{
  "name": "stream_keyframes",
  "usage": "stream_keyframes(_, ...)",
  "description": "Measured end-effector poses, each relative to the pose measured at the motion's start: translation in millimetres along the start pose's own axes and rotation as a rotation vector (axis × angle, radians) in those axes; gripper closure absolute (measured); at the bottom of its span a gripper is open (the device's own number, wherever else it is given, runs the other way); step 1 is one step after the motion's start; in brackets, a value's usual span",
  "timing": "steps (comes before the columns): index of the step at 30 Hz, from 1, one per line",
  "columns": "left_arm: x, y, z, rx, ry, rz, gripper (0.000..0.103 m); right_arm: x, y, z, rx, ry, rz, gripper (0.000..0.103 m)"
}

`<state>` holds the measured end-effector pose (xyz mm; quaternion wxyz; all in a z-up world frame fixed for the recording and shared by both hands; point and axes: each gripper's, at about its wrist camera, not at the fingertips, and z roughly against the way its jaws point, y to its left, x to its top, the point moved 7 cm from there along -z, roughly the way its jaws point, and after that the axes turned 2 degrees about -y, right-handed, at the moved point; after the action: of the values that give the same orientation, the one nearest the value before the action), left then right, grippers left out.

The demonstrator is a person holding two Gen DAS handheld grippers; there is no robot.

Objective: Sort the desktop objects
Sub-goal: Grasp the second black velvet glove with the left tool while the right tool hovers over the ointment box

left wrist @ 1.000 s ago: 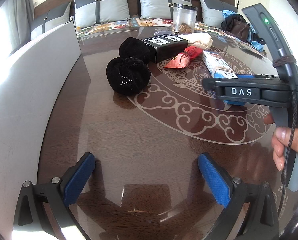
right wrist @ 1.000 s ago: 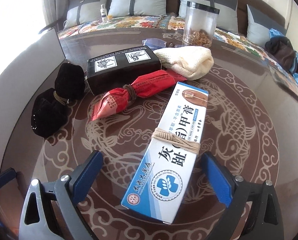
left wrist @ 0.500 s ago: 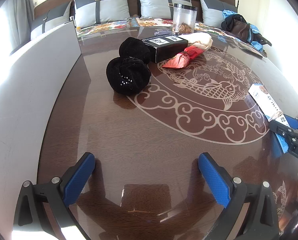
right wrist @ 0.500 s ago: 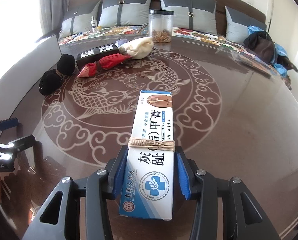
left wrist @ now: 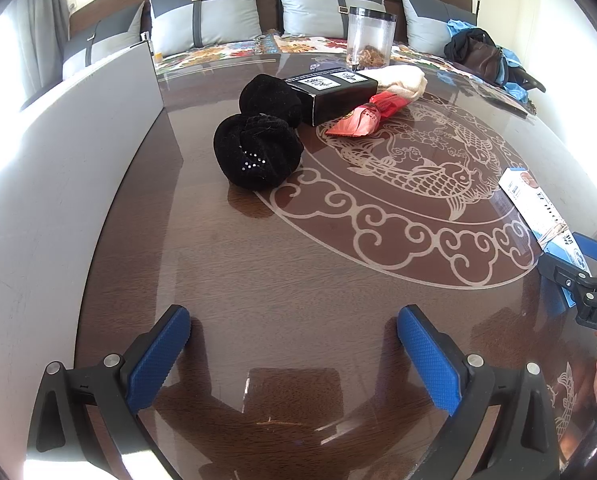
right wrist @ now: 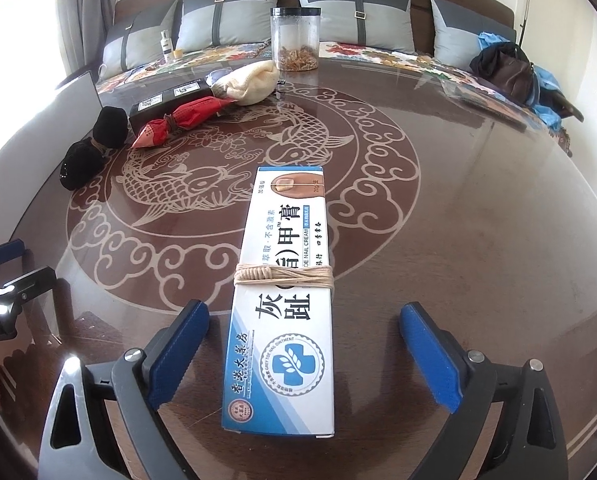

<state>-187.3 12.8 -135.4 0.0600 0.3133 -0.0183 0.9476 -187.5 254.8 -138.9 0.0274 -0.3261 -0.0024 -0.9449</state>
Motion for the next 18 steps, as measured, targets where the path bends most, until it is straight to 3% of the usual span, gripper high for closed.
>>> stream_keyframes(6,16,2,-11,-0.028,0.031,-0.037,0.0,0,0,0,-0.003,0.002,0.001,0.005)
stream_keyframes(11,62,15,-46,-0.023,0.093,-0.032,0.0,0,0,0,-0.002,0.002,0.001,0.004)
stream_keyframes(18,119,32,-89,0.03,0.077,0.046,0.0,0,2,-1,0.002,0.006,0.008,0.002)
